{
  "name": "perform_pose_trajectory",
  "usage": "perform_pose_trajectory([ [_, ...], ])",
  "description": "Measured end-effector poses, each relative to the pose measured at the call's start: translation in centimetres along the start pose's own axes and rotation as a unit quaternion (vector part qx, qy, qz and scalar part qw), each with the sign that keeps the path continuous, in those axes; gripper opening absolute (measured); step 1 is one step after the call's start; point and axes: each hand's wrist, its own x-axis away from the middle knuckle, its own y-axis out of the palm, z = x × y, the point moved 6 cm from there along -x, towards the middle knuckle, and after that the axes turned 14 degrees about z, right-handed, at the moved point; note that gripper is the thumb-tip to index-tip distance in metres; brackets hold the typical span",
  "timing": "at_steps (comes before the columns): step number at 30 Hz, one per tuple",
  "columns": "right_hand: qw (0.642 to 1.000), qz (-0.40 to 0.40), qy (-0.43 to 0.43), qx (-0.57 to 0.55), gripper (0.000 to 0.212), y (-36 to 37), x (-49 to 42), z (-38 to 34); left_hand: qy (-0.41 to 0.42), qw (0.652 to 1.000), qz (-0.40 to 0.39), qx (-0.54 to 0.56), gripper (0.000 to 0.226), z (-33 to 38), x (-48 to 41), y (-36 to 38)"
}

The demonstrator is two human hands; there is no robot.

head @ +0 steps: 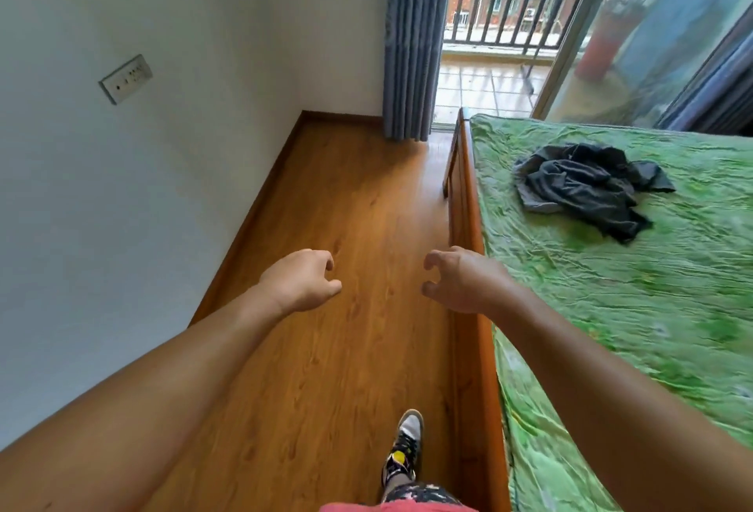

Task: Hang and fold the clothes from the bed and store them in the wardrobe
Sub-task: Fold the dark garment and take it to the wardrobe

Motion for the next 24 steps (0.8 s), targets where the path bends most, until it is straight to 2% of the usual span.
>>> perform_pose_trajectory([
  [8,0.997,0.018,0.076,-0.015,0.049,-4.2,-10.7,11.6,0.078,0.997,0.013,-0.012,0.040,10.9,-16.4,-0.8],
  [16,0.981,0.008,0.194,-0.021,0.051,-5.4,-16.8,21.5,0.172,0.984,-0.036,0.000,0.032,20.7,-30.4,2.9],
  [24,0.948,0.007,0.318,-0.012,0.052,-6.0,-25.6,28.4,0.332,0.937,-0.103,-0.038,0.027,29.7,-46.4,7.6],
])
